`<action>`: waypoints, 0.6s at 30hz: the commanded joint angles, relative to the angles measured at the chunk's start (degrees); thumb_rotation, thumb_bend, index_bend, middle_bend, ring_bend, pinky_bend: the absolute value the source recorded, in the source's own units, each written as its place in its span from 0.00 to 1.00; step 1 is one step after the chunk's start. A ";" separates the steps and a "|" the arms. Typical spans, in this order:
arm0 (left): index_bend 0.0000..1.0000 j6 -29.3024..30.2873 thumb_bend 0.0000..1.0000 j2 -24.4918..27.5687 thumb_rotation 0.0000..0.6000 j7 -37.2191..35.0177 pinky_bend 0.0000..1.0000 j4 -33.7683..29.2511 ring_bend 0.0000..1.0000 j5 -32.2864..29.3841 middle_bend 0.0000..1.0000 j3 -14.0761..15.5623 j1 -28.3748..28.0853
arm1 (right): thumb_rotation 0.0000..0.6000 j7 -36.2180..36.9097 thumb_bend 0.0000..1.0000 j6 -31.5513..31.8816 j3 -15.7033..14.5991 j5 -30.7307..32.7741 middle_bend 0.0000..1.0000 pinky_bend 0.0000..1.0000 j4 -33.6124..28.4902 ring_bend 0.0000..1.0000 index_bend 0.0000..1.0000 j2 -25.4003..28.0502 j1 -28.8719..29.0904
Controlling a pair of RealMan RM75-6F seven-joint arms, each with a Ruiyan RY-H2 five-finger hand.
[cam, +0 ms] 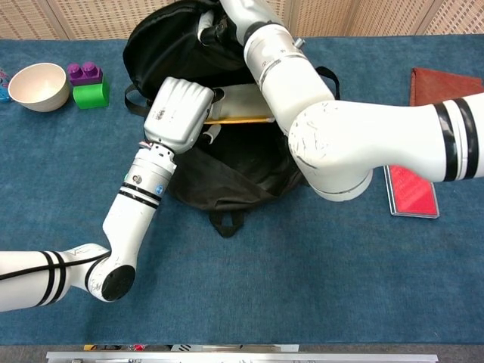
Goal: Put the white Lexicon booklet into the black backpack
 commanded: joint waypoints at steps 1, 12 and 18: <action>0.42 0.16 0.17 1.51 1.00 2.07 0.52 -3.28 0.48 -0.30 0.58 0.39 1.02 | 1.00 0.05 0.91 -0.17 0.04 0.14 0.77 0.93 0.24 0.76 0.89 0.17 -0.10; 0.17 1.25 0.12 8.58 1.00 11.85 0.48 -18.38 0.35 -0.67 0.41 3.87 6.33 | 1.00 0.68 0.91 -0.91 -0.23 -0.22 0.77 0.93 0.18 0.76 0.89 0.88 -0.51; 0.19 1.41 0.12 13.90 1.00 13.26 0.47 -24.66 0.35 0.51 0.39 6.90 8.88 | 1.00 0.84 0.91 -0.84 -0.62 -0.45 0.77 0.93 -0.26 0.76 0.89 1.34 -0.97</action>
